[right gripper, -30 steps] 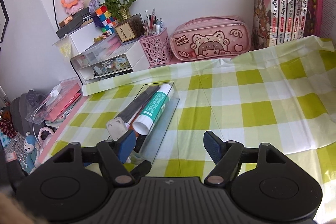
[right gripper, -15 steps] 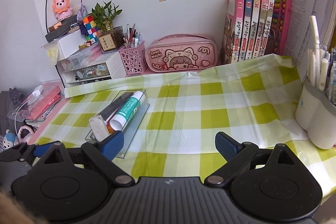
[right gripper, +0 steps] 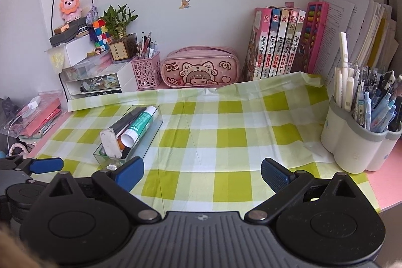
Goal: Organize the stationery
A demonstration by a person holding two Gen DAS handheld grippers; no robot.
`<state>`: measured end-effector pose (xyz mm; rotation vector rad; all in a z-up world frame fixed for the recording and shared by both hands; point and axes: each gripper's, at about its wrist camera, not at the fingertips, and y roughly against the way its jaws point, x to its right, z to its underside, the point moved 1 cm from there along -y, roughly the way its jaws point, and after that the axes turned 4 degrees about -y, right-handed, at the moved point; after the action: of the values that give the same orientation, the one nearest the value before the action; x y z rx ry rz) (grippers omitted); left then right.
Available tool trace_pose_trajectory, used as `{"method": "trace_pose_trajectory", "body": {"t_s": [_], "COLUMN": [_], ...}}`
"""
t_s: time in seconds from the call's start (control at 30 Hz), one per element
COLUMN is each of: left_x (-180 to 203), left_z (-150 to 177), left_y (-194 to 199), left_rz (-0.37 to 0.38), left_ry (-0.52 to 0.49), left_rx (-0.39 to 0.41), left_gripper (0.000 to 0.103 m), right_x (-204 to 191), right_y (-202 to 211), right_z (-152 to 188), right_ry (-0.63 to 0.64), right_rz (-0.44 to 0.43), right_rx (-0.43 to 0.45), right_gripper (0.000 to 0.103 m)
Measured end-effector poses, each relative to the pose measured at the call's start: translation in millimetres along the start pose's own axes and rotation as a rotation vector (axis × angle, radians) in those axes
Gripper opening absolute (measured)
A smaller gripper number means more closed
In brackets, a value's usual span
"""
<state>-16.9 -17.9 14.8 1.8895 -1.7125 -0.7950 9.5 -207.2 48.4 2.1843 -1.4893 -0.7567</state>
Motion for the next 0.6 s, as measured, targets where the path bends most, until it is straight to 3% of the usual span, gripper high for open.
{"method": "trace_pose_trajectory", "body": {"t_s": [0.6], "left_x": [-5.8], "left_z": [0.8], "left_y": [-2.0], "left_rz": [0.008], "left_ry": [0.015], "left_rx": [-0.008], "left_gripper": [0.098], "right_x": [-4.2], "right_y": [-6.8], "right_z": [2.6], "right_ry": [0.014], "right_rz": [-0.01], "right_rx": [-0.023], "right_gripper": [0.102]}}
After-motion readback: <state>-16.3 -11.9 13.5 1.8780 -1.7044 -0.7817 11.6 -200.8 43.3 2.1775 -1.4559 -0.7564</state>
